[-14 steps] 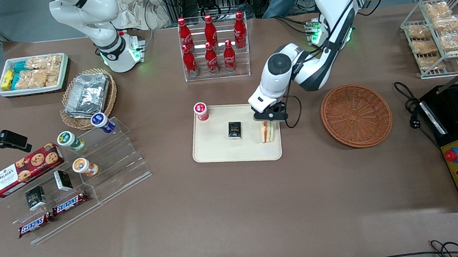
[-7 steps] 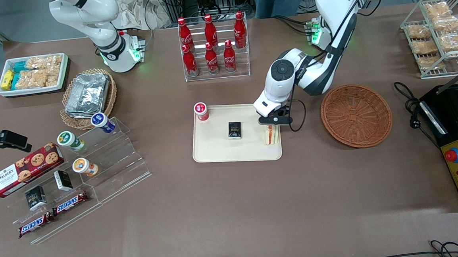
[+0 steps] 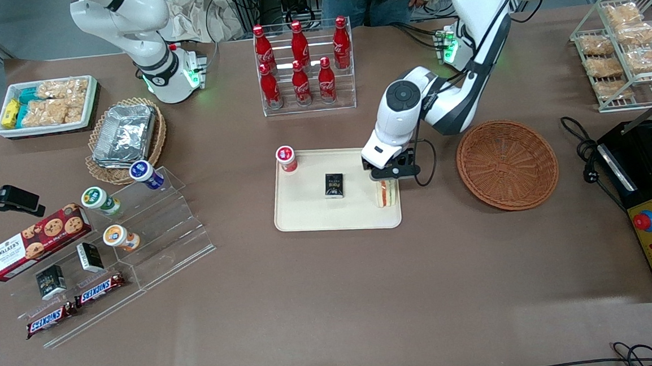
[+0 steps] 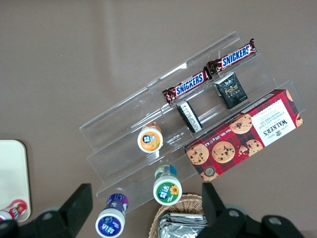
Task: Place sandwich from basket to tray
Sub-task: 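Lift the sandwich and carry it over the white tray, then lower the sandwich onto the tray beside the black tissue pack and release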
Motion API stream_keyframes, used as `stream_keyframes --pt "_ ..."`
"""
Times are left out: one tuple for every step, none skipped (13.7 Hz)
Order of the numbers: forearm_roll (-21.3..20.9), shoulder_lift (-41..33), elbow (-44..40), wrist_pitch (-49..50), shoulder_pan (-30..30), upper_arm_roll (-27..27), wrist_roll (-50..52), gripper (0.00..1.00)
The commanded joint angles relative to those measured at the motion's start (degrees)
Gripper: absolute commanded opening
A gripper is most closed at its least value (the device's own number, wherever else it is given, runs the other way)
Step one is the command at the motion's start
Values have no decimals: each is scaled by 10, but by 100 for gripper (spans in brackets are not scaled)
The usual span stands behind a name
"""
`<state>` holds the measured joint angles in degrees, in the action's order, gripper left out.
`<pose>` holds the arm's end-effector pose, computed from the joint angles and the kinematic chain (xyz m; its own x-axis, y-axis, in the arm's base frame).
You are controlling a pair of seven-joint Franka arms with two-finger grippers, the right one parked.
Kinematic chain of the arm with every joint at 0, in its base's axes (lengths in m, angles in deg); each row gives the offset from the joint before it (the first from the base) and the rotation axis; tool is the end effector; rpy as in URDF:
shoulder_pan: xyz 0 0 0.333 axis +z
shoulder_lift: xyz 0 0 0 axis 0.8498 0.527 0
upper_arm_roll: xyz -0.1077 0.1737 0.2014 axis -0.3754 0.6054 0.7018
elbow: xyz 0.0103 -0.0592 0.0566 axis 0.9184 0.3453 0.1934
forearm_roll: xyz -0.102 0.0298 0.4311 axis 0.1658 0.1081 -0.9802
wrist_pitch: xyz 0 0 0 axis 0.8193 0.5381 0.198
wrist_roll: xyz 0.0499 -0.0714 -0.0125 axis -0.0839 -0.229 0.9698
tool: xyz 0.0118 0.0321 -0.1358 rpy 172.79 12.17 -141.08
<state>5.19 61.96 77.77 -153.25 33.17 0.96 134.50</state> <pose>0.4560 -0.3865 0.1689 0.9942 0.0921 0.0560 0.0890 -0.9945 0.0548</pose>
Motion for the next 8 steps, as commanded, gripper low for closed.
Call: stream_keyframes --pt "0 -40 -55 93 25 -1 29 100" --pt "4 -44 -81 129 38 -3 27 100" --pt "20 -51 -104 160 41 -2 17 100" --pt "39 -56 -131 191 43 -1 3 100" --pt "49 -57 -159 231 44 4 -14 100" --pt "56 -56 -193 276 59 6 -34 100" --pt "60 -53 -227 320 73 6 -55 100" --pt "71 -52 -252 354 86 7 -76 100"
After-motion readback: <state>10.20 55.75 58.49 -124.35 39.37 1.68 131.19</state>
